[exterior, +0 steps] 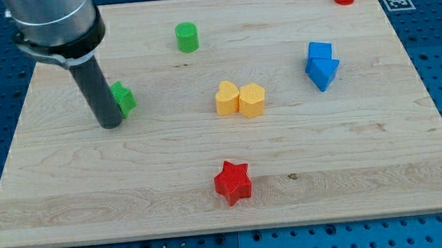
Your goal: Push the green star towards the green circle
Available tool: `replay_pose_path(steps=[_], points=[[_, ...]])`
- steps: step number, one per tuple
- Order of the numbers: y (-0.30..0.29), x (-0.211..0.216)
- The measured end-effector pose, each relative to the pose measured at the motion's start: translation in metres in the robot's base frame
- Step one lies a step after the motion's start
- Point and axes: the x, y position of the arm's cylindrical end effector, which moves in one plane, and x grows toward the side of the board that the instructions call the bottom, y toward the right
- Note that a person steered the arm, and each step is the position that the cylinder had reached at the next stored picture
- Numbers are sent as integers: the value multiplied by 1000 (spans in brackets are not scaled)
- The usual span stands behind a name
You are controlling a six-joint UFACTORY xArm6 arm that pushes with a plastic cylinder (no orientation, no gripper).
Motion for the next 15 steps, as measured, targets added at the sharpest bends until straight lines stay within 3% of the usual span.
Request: replay_pose_path(steps=[7,10,13,15], points=[[-2,-89],[-21,-94],[14,-102],[-51,-117]])
